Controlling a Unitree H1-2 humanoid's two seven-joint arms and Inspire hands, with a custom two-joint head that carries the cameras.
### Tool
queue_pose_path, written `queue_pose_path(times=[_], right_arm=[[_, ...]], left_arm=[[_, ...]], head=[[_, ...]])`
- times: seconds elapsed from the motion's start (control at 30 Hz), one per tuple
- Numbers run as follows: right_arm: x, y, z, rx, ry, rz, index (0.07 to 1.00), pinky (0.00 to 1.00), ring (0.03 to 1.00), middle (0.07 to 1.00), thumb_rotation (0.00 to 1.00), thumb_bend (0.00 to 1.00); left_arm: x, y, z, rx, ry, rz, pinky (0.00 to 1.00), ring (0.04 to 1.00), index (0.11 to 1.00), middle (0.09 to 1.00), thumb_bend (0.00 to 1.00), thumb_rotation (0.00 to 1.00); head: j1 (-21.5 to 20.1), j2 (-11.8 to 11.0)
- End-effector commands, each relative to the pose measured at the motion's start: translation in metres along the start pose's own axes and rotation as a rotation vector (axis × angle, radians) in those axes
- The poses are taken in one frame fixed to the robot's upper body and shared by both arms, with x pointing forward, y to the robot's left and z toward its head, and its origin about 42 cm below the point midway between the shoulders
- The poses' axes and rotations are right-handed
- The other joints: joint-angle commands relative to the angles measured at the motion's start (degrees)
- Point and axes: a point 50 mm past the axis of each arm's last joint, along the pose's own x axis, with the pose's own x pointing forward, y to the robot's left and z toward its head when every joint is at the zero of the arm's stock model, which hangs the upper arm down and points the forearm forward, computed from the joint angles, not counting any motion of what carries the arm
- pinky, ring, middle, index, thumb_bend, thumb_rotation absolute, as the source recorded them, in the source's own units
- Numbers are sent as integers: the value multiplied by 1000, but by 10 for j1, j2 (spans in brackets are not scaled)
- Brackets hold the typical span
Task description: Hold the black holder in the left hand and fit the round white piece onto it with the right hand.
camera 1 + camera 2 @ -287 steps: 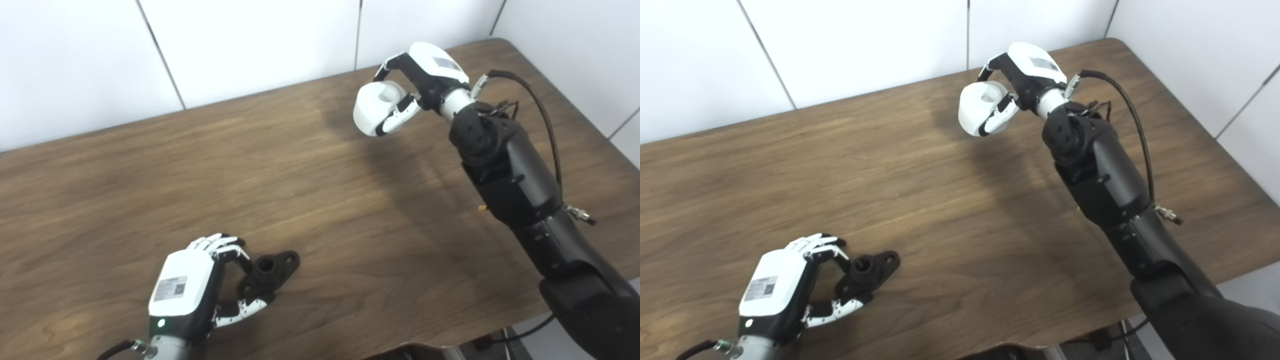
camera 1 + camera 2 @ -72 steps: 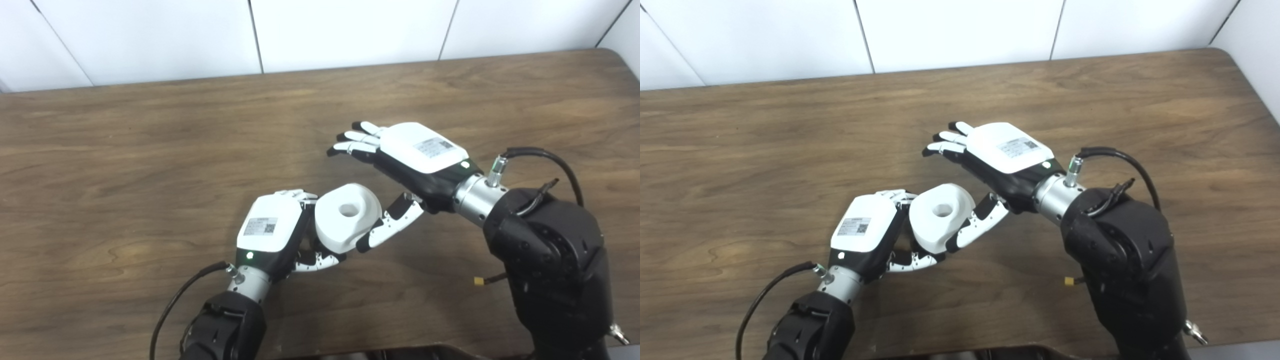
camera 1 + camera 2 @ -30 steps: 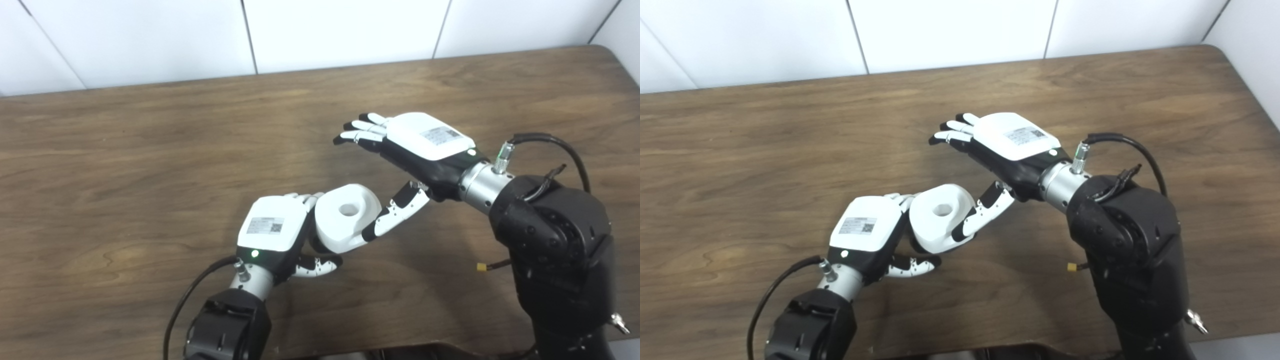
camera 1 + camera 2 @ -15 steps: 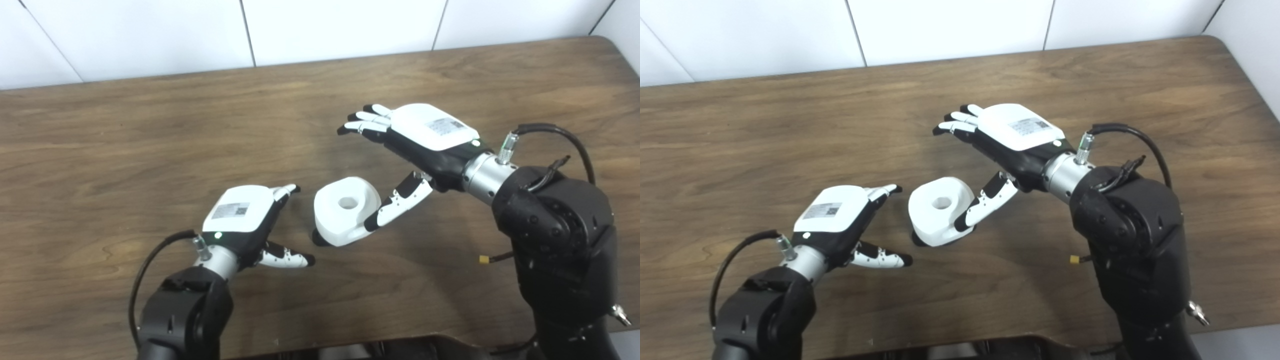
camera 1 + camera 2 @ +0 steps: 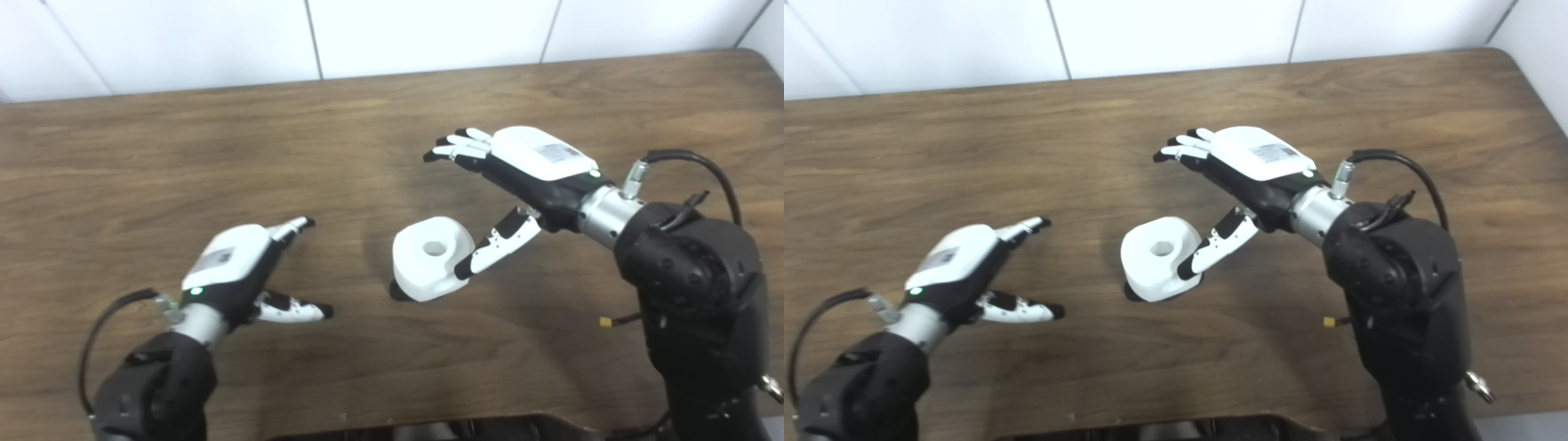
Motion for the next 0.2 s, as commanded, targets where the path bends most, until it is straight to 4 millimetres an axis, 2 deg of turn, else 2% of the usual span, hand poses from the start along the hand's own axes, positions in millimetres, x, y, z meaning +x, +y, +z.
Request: queue_pose_path(times=[0.0,0.07,0.17], right_arm=[[-3,-10,-4,11,-5,-64,899,892,979,950,563,995],[-5,-9,-11,71,0,-72,896,882,974,949,612,965],[-8,-6,-24,158,24,-98,891,851,961,949,733,858]], left_arm=[[0,12,0,-82,-48,122,774,882,897,894,810,277],[2,16,-7,-165,-56,187,768,883,894,896,787,272],[5,26,-21,-346,-96,336,805,884,863,895,662,216]], head=[[1,-3],[1,-7],[2,-11]])
